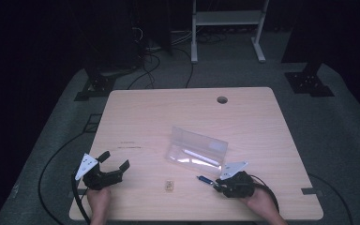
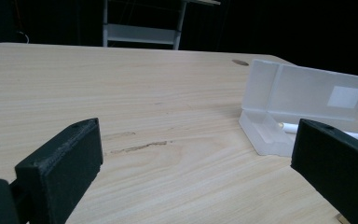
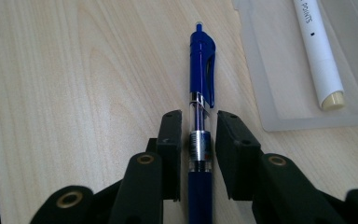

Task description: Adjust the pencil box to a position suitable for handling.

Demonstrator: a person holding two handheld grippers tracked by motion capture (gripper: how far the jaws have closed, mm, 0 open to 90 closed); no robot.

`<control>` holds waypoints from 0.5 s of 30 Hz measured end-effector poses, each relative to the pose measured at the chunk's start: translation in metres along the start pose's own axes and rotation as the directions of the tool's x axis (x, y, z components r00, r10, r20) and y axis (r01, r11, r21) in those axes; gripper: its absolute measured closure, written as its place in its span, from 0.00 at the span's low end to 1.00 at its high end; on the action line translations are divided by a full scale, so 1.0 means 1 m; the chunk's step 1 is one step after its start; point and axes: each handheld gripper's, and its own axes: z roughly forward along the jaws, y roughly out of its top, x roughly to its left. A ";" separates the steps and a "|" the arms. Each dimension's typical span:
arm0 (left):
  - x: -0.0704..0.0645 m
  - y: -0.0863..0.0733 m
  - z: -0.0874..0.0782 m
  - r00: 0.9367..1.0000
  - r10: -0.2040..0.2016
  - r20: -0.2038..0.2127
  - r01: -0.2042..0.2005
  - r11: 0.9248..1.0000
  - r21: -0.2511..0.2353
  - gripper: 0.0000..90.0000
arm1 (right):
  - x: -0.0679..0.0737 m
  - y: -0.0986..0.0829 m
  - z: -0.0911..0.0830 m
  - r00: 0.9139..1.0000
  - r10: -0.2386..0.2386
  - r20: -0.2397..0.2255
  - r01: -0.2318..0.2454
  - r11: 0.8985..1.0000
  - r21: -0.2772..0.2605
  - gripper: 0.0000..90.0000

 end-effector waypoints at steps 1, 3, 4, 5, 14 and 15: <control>0.000 0.000 0.000 1.000 0.000 0.000 0.000 1.000 0.000 0.01 | 0.000 0.000 0.000 1.000 -0.001 0.002 0.001 1.000 0.000 0.80; 0.000 0.000 0.000 1.000 -0.001 0.000 0.001 1.000 -0.002 0.01 | 0.001 0.000 0.000 1.000 -0.004 0.005 0.004 1.000 0.001 0.81; 0.000 0.000 0.000 1.000 0.000 0.000 0.000 1.000 -0.002 0.01 | 0.001 0.000 0.000 1.000 -0.004 0.005 0.004 1.000 0.002 0.83; 0.000 0.000 0.000 1.000 -0.001 0.000 0.001 1.000 -0.003 0.01 | 0.001 0.000 0.000 1.000 -0.003 0.006 0.003 1.000 0.002 0.83; 0.000 0.000 0.000 1.000 0.001 0.000 -0.001 1.000 -0.003 0.01 | 0.001 0.001 0.000 1.000 -0.007 0.005 0.007 1.000 0.005 0.87; 0.000 0.000 0.000 1.000 0.001 0.001 -0.001 1.000 -0.003 0.01 | 0.001 0.001 0.000 1.000 -0.007 0.005 0.007 1.000 0.005 0.87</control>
